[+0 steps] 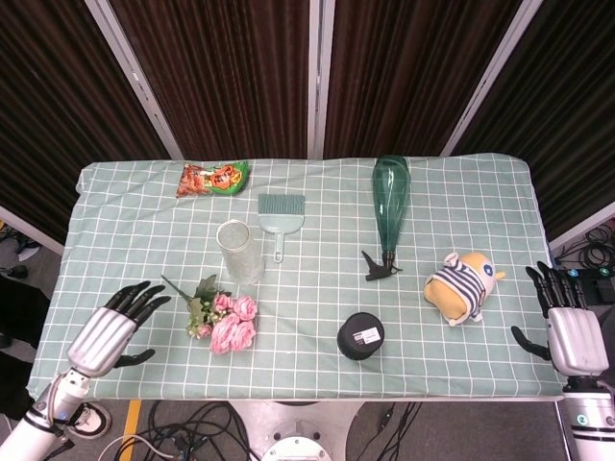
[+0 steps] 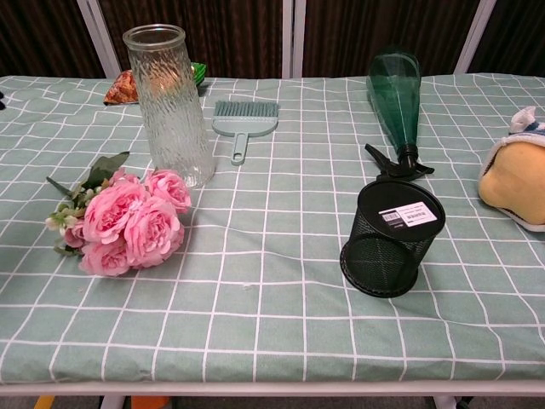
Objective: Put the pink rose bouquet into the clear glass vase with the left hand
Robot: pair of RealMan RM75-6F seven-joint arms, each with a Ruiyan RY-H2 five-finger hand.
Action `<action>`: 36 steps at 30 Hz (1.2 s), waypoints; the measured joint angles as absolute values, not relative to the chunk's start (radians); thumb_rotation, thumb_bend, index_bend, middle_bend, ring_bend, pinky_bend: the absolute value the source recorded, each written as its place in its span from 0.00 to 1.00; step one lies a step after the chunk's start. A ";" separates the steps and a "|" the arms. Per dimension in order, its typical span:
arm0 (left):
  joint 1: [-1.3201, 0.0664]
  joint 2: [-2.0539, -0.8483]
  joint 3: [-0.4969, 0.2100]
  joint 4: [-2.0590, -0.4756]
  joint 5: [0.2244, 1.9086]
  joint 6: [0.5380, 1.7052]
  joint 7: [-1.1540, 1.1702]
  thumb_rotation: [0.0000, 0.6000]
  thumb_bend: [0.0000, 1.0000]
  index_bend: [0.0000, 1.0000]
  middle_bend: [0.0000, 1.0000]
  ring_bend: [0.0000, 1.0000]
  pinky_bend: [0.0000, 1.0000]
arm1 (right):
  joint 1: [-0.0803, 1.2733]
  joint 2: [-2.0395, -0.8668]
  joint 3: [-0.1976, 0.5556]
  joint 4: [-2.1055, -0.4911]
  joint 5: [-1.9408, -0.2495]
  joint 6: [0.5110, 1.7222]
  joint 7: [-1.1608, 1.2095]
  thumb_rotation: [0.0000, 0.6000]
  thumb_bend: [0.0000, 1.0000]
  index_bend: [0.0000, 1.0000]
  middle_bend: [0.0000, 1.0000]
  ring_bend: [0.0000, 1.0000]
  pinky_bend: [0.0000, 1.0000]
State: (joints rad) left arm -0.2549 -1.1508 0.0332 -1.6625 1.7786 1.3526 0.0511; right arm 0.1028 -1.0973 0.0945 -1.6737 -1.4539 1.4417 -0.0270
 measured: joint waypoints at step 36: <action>-0.576 -1.267 -0.041 -1.809 1.423 0.852 0.098 1.00 0.10 0.08 0.00 0.00 0.09 | 0.115 -1.095 0.092 -1.675 -1.393 1.387 -0.027 1.00 0.13 0.00 0.00 0.00 0.00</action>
State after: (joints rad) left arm -0.5760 -1.2673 -0.0413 -1.8094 1.4229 0.8524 0.0978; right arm 0.1148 -1.0952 0.0920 -1.6751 -1.3935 1.3870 -0.0274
